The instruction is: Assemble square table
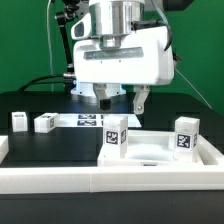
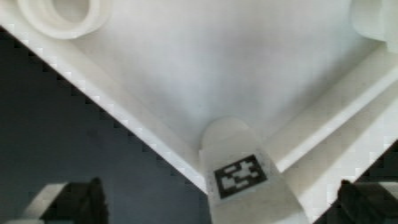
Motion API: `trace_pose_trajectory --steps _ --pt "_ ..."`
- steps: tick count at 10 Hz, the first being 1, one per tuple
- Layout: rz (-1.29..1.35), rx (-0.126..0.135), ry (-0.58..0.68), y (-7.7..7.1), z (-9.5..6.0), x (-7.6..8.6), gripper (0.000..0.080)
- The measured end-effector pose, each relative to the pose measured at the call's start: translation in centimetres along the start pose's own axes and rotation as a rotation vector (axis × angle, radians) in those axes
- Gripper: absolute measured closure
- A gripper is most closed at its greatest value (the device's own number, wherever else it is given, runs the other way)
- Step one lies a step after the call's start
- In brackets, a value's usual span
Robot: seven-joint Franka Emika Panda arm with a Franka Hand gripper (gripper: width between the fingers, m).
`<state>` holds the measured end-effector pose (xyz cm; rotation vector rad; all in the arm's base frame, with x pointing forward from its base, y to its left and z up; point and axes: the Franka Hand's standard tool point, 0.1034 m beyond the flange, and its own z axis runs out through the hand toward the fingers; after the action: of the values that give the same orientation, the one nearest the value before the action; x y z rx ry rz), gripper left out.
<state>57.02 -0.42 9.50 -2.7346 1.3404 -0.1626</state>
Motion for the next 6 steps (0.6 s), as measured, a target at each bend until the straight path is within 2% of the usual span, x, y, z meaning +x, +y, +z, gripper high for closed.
trace_pose_trajectory --steps 4,5,6 --pt "-0.001 -0.005 -0.002 0.14 0.28 -0.08 0.0151" --pt "0.029 -0.001 0.003 0.15 0.27 -0.14 0.0151" --pt "0.178 0.023 0.028 0.77 0.36 -0.94 0.0151"
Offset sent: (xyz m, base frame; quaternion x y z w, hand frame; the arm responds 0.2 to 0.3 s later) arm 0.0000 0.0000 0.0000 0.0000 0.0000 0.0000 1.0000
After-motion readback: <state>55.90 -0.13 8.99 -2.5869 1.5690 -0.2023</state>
